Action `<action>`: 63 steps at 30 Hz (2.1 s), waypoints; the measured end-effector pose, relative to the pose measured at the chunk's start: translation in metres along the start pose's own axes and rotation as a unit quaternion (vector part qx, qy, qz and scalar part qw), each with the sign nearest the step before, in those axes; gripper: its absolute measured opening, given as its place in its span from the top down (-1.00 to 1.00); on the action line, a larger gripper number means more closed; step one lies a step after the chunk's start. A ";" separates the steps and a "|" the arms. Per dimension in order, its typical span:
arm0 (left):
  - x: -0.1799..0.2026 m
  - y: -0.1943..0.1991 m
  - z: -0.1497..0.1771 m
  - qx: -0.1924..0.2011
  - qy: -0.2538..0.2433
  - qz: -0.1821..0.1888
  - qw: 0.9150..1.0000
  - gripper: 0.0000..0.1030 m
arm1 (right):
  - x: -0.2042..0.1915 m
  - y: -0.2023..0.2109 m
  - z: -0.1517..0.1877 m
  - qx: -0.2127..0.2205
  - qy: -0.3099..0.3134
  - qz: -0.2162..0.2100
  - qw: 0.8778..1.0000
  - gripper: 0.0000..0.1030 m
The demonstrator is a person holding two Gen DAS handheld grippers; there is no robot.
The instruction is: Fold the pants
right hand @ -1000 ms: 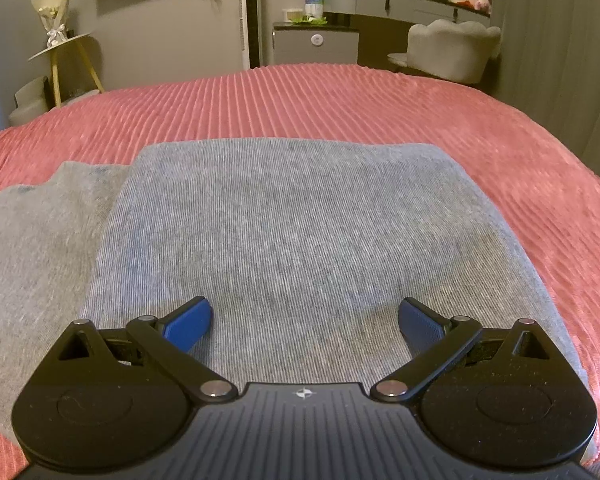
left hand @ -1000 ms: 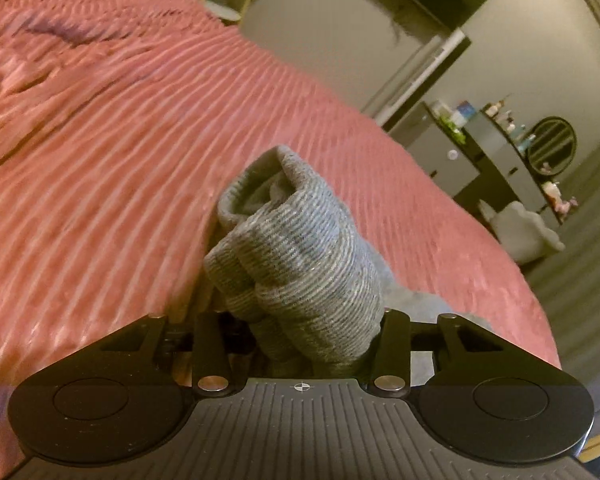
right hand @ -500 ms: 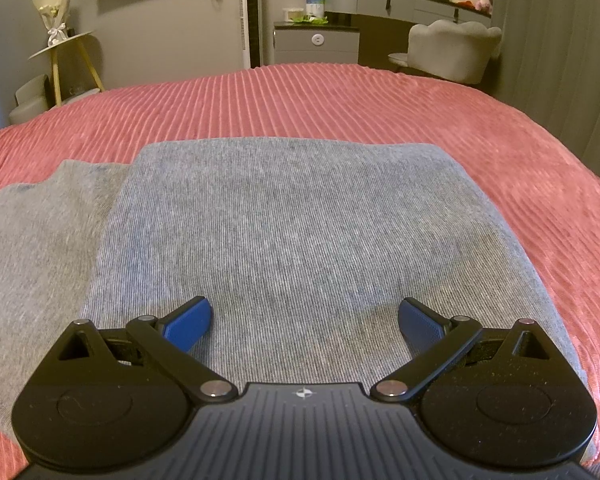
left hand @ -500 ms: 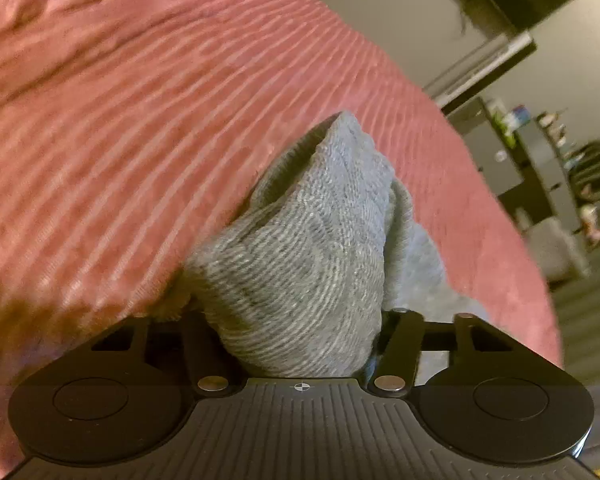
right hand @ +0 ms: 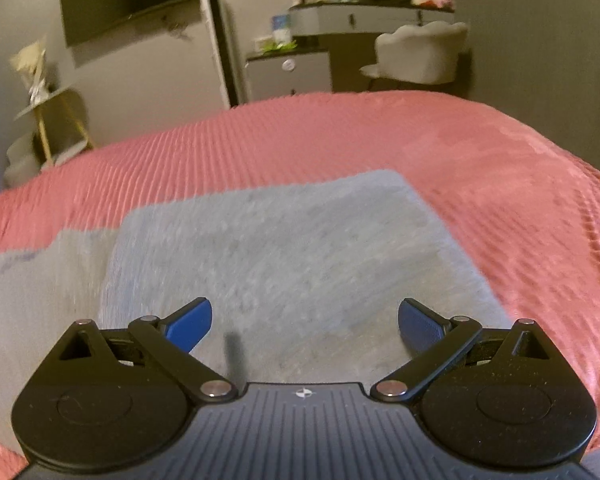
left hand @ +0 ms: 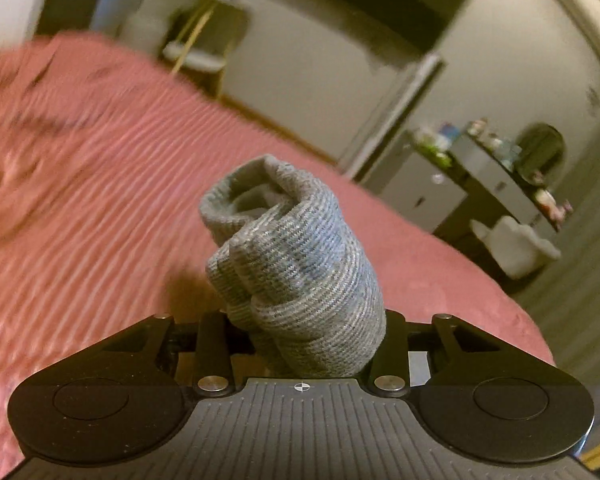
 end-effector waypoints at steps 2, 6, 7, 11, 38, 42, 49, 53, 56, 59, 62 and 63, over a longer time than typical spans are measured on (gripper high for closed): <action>0.044 0.003 -0.002 0.008 -0.053 0.009 0.999 0.20 | 0.011 0.005 -0.007 0.006 -0.020 0.002 1.000 -0.93; 0.158 -0.006 0.021 0.002 -0.160 0.082 0.984 0.19 | 0.041 0.018 -0.025 0.026 -0.075 0.010 0.997 -0.93; 0.184 -0.011 0.033 -0.008 -0.182 0.105 0.978 0.18 | 0.049 0.023 -0.028 0.032 -0.090 0.011 0.995 -0.93; 0.279 -0.053 0.113 -0.064 -0.263 0.160 0.949 0.14 | 0.082 0.043 -0.037 0.061 -0.135 0.024 0.989 -0.93; 0.137 -0.074 0.149 -0.154 -0.029 0.035 0.987 -0.89 | 0.043 -0.044 -0.014 -0.163 -0.125 -0.158 0.966 -0.10; 0.138 -0.080 0.161 -0.179 -0.058 0.020 0.982 -0.90 | 0.037 -0.069 -0.015 -0.213 -0.152 -0.199 0.944 -0.77; 0.139 -0.083 0.168 -0.193 -0.038 0.036 0.980 -0.89 | 0.019 -0.060 -0.035 -0.201 -0.122 -0.185 0.954 0.24; 0.159 -0.064 0.159 -0.139 -0.065 0.089 0.984 -0.90 | 0.049 -0.017 -0.070 -0.109 -0.202 -0.255 0.939 0.26; 0.172 -0.071 0.170 -0.162 -0.101 0.100 0.977 -0.92 | 0.073 -0.007 -0.081 -0.057 -0.204 -0.264 0.941 0.13; 0.170 -0.086 0.188 -0.212 -0.126 0.053 0.968 -0.91 | 0.087 -0.041 -0.059 -0.125 -0.147 -0.125 0.973 -0.61; 0.168 -0.083 0.176 -0.205 -0.114 0.054 0.971 -0.91 | 0.100 -0.046 -0.045 -0.128 -0.124 -0.050 0.983 -0.76; 0.168 -0.080 0.168 -0.194 -0.110 0.059 0.973 -0.91 | 0.103 -0.037 -0.047 -0.104 -0.139 -0.051 0.983 -0.76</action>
Point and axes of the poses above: each gripper's, at about its wrist camera, not at the fingertips, and y roughly against the way its jaws point, x to its right, z to its underside, the point moved 4 cm from there along -y, roughly the way its jaws point, and after that the axes turned 10 degrees about z, right-handed, at the moved point
